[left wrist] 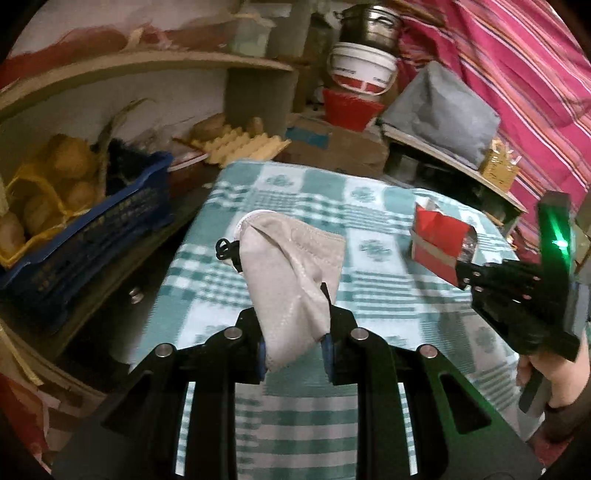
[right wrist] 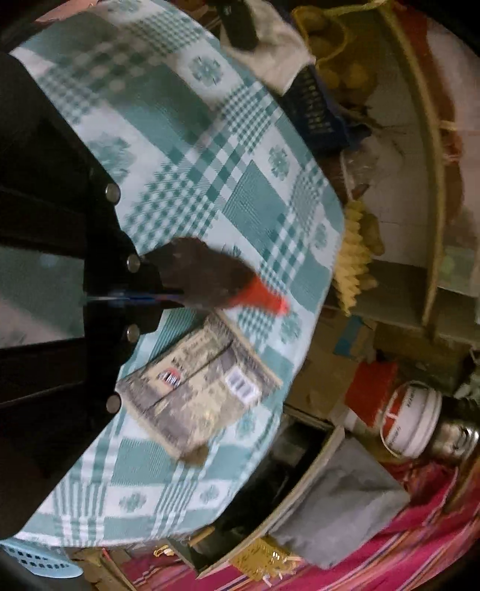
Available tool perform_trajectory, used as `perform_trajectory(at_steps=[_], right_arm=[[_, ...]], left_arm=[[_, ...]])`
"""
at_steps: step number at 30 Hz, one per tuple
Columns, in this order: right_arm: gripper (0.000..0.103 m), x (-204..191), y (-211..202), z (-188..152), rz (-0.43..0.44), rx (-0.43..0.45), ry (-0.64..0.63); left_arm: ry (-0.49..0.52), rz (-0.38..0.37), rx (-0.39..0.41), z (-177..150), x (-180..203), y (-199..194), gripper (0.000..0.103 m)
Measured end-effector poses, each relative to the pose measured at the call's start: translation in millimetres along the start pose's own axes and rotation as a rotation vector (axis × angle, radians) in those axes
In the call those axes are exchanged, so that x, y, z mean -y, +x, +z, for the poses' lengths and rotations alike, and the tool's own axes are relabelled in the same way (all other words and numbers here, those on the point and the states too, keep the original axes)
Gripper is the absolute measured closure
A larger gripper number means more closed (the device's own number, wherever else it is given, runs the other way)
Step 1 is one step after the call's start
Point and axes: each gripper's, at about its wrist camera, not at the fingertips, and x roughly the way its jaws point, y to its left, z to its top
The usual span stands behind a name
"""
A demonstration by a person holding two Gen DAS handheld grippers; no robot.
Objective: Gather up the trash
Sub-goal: 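Grasp the red snack bag with the right gripper and lift it, then carry the white cloth and red snack bag over the light-blue basket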
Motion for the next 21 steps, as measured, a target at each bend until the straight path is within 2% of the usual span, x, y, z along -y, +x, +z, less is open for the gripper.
perform_trajectory(at_steps=[3,10,21], right_arm=[[0.103,27,-34,-16,-0.01,0.038,0.038],[0.103,100,-84,-60,-0.066,0.064,0.148],[0.103,233,-138,-147,-0.24,0.041,0.325]], left_arm=[[0.032,-0.028,0.004,2,27,-1,0.082],[0.109,-0.131,0.003,6,107,3,0.082],[0.282,-0.299,-0.033,-7,266,22,0.082]])
